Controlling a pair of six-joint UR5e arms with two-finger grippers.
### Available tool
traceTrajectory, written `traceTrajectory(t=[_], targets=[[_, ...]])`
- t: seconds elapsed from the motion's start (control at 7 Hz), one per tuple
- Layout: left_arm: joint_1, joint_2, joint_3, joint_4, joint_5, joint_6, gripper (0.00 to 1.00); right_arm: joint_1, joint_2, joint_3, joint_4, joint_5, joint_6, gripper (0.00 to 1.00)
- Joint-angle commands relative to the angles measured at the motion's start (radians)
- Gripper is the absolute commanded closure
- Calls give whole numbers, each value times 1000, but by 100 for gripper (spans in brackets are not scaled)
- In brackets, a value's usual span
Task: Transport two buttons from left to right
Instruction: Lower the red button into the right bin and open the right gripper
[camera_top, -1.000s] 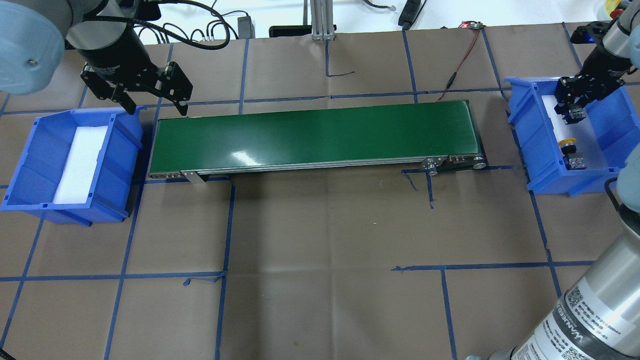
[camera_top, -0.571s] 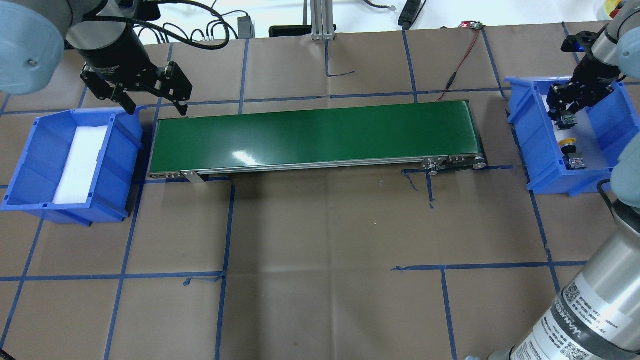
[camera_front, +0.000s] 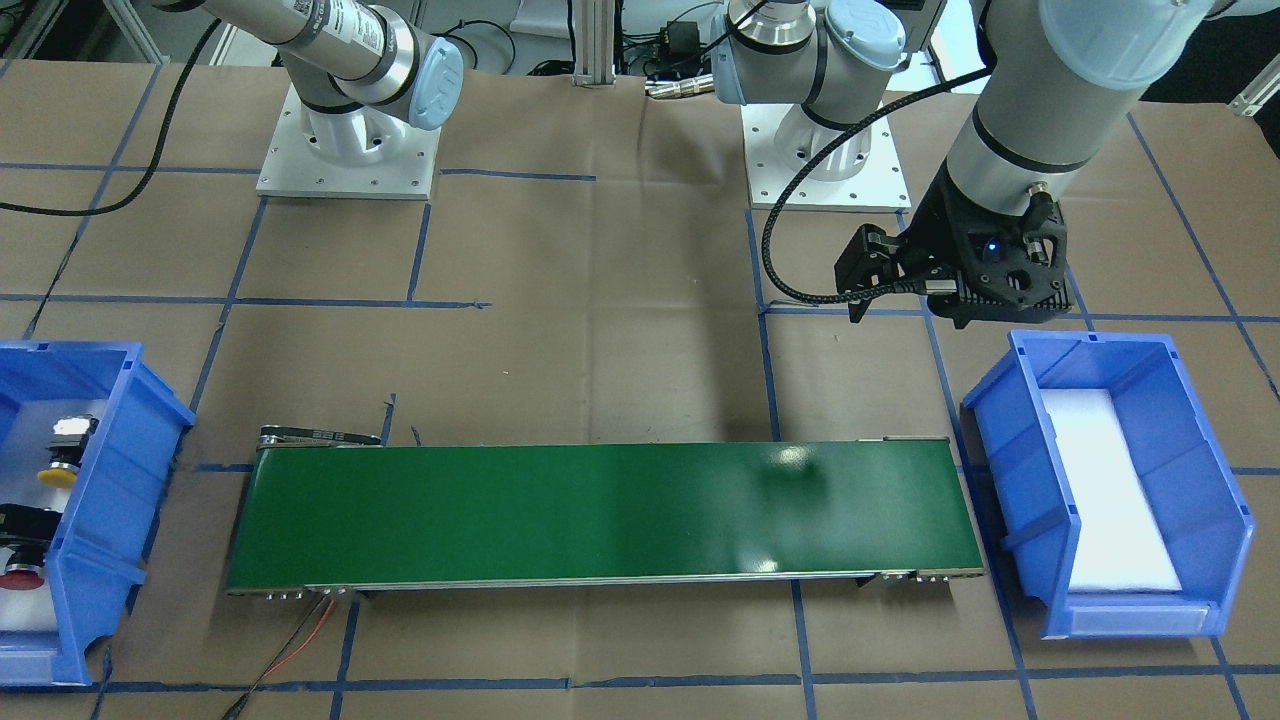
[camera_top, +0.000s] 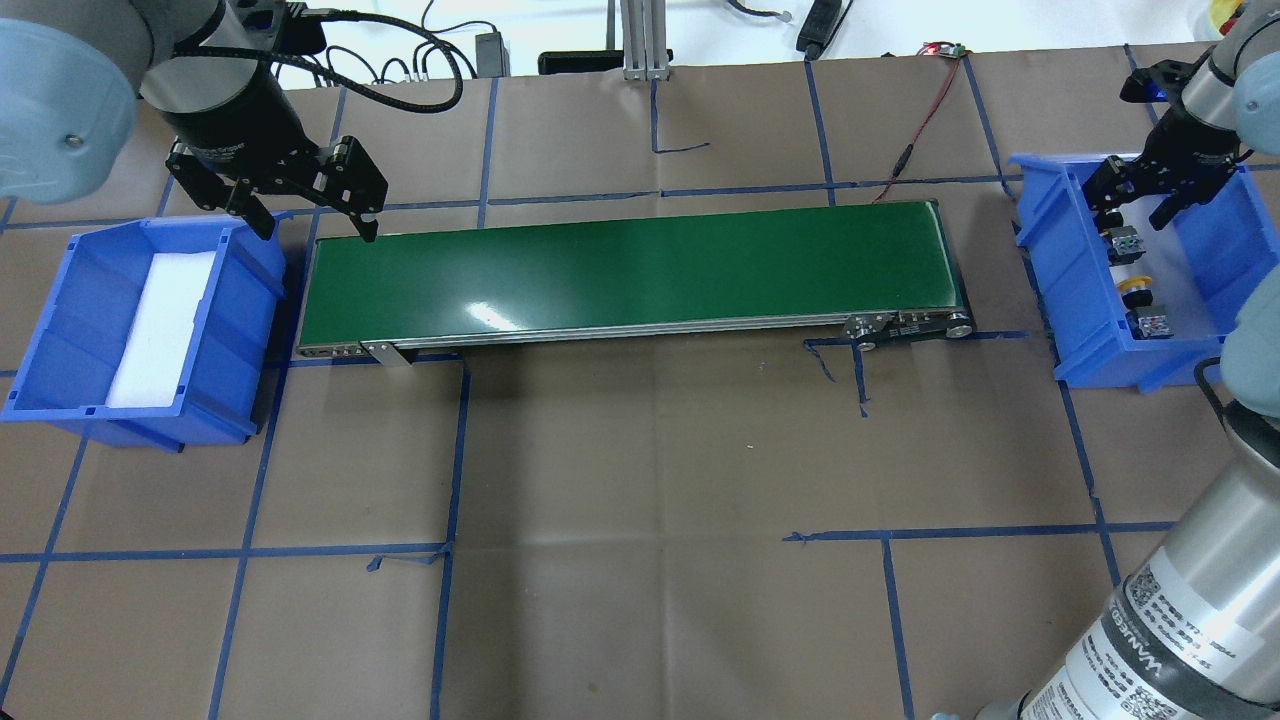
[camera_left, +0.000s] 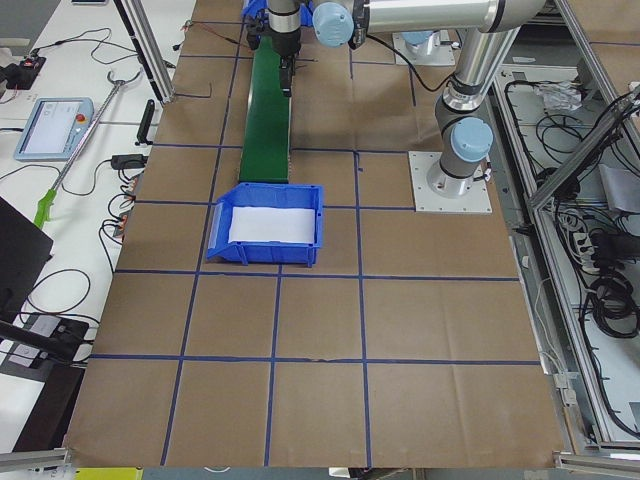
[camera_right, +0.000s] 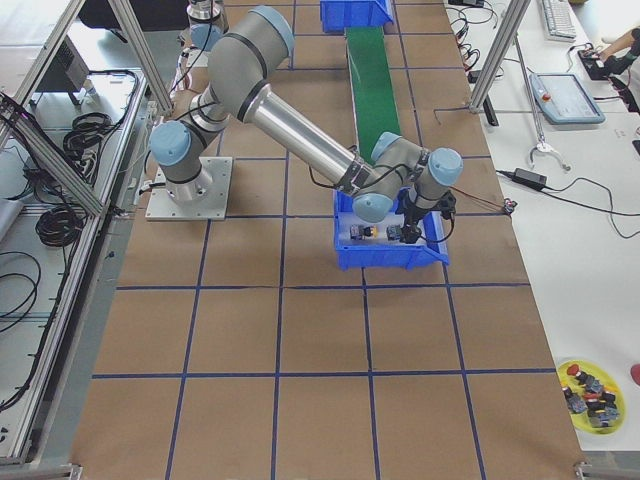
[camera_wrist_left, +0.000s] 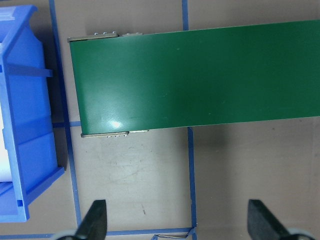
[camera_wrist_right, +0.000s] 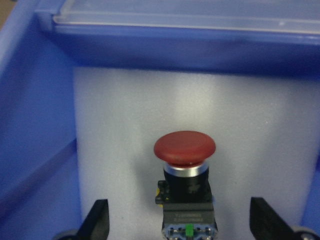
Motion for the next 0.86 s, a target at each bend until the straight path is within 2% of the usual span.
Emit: traceTrajectory(t=[0.0, 0.43, 0.57, 0.71], targets=[[0, -3, 7, 5, -1, 2, 0, 1, -43, -9, 14, -7, 1, 2], [0, -5, 11, 7, -3, 5, 0, 47, -264, -9, 104, 39, 3, 0], [0, -5, 11, 7, -4, 7, 0, 143, -292, -9, 182, 28, 6, 0], [0, -3, 11, 7, -4, 8, 0, 203, -315, -10, 216, 27, 106, 0]])
